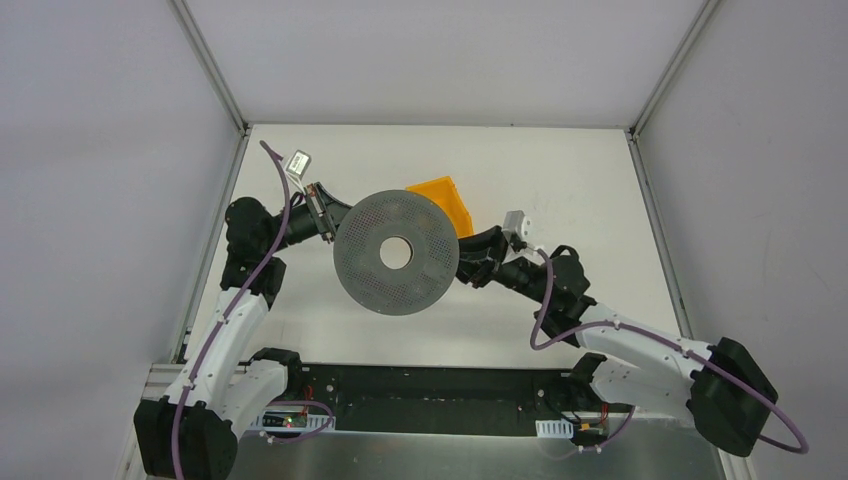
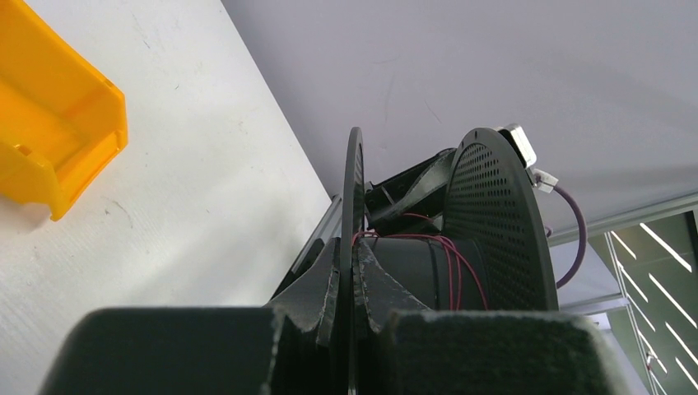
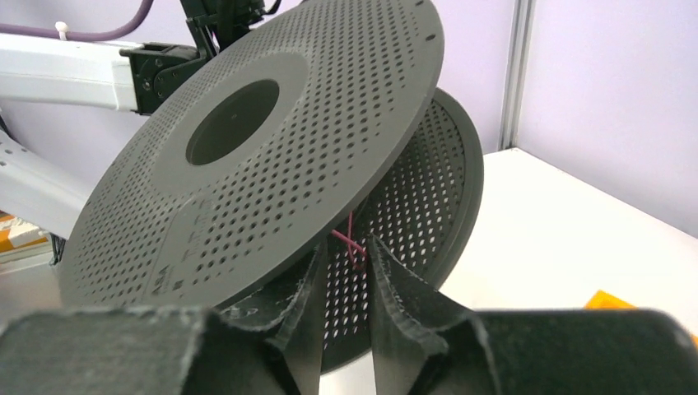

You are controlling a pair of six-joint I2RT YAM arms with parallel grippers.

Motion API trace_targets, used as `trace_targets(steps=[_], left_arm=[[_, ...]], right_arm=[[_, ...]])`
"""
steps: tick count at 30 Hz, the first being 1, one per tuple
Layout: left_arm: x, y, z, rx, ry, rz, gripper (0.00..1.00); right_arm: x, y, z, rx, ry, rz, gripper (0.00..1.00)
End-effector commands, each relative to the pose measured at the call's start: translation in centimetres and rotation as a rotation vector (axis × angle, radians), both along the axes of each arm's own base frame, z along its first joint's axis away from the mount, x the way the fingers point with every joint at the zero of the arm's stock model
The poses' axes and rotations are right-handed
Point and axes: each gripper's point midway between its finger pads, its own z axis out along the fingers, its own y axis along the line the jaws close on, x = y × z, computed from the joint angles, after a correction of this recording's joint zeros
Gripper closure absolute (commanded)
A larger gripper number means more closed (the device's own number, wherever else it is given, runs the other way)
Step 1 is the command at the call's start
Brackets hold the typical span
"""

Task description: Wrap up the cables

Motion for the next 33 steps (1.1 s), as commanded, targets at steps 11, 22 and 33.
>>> trace_targets(steps=[11, 22, 33], left_arm=[[1.0, 1.0, 2.9, -0.127, -0.048, 0.116, 1.0], [3.7, 2.8, 1.9, -0.076, 0.072, 0.248, 1.0], [12.7, 8.7, -4.7, 0.0, 0.402, 0.356, 1.0]], right_arm=[[-1.1, -4.1, -3.2, -0.196, 0.055, -0.119, 0.59], [-1.8, -7.2, -8.1, -0.551, 0.157, -0.165, 0.44], [-2.8, -7.0, -5.0, -0.402, 0.272, -0.144, 0.32]])
